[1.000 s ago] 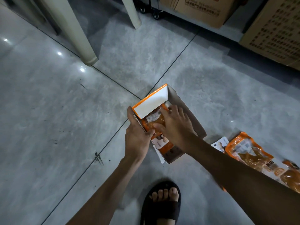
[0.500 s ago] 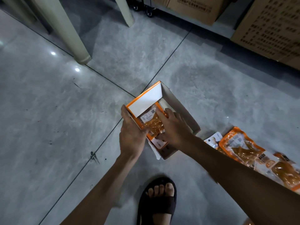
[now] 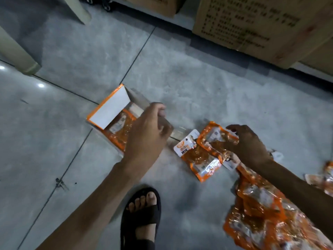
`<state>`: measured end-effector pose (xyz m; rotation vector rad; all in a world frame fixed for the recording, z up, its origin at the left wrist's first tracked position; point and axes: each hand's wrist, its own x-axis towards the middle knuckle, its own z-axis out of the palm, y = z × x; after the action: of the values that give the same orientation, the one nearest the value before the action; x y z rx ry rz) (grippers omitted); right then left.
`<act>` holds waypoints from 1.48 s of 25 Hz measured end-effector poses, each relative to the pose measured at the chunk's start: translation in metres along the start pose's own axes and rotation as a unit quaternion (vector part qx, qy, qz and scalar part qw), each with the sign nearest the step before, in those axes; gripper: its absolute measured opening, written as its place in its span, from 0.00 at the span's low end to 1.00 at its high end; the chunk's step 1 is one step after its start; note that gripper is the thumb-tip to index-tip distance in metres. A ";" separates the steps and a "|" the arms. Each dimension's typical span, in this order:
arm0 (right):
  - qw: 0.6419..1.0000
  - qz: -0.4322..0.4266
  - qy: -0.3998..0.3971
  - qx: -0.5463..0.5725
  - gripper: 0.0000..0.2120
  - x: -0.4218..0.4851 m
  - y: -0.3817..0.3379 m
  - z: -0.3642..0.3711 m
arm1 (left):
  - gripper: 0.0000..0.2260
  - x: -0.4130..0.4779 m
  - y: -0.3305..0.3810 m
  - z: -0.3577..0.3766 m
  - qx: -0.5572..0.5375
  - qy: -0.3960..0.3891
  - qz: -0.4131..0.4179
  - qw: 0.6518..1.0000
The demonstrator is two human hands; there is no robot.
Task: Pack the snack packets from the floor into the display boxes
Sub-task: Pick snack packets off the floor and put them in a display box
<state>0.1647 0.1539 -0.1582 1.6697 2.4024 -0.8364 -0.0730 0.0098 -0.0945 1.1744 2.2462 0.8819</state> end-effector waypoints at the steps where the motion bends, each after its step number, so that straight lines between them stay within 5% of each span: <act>1: 0.999 0.010 -0.029 -0.036 0.35 -0.001 0.015 0.004 | 0.17 0.001 0.008 0.010 0.002 -0.059 0.012 0.998; 3: 0.995 -0.007 -0.057 -0.082 0.44 0.003 0.030 0.017 | 0.18 -0.001 0.019 0.031 0.041 -0.151 0.022 0.987; 8: 0.994 -0.015 -0.025 -0.106 0.44 0.026 0.018 0.036 | 0.33 -0.010 0.011 0.100 0.243 -0.244 0.129 0.930; 10: 0.996 -0.007 -0.013 -0.084 0.38 0.030 0.016 0.033 | 0.38 -0.006 0.009 0.115 0.344 -0.254 0.206 0.880; 14: 1.000 0.011 0.019 -0.006 0.09 0.028 0.028 0.010 | 0.39 0.007 0.012 0.125 0.397 -0.275 0.300 0.823; 17: 0.982 0.096 0.013 0.160 0.15 0.020 0.054 -0.012 | 0.34 0.014 0.006 0.130 0.413 -0.294 0.323 0.799; 19: 0.949 0.146 0.025 0.279 0.10 0.012 0.076 -0.037 | 0.33 0.018 0.006 0.133 0.429 -0.303 0.324 0.787; 22: 0.948 0.154 -0.010 0.278 0.06 -0.004 0.105 -0.060 | 0.38 0.022 0.004 0.136 0.449 -0.318 0.308 0.776; 25: 0.984 0.128 -0.061 0.107 0.07 -0.005 0.119 -0.042 | 0.35 0.028 -0.001 0.135 0.446 -0.329 0.271 0.787; 29: 0.983 0.170 -0.065 -0.006 0.26 -0.005 0.104 -0.012 | 0.28 0.022 -0.004 0.125 0.421 -0.318 0.186 0.829; 31: 0.982 0.186 -0.015 0.022 0.26 -0.010 0.096 -0.008 | 0.27 0.014 -0.015 0.119 0.331 -0.306 0.136 0.882; 34: 0.961 0.223 0.054 0.158 0.14 -0.019 0.095 -0.009 | 0.26 0.003 -0.026 0.108 0.081 -0.315 0.002 0.946; 37: 0.850 0.325 0.093 0.404 0.10 -0.030 0.094 -0.019 | 0.20 -0.002 -0.027 0.108 -0.072 -0.309 -0.113 0.942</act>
<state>0.2650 0.1615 -0.1665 2.6997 1.3573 -1.7054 -0.0173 0.0317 -0.1888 0.9332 1.7238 0.4837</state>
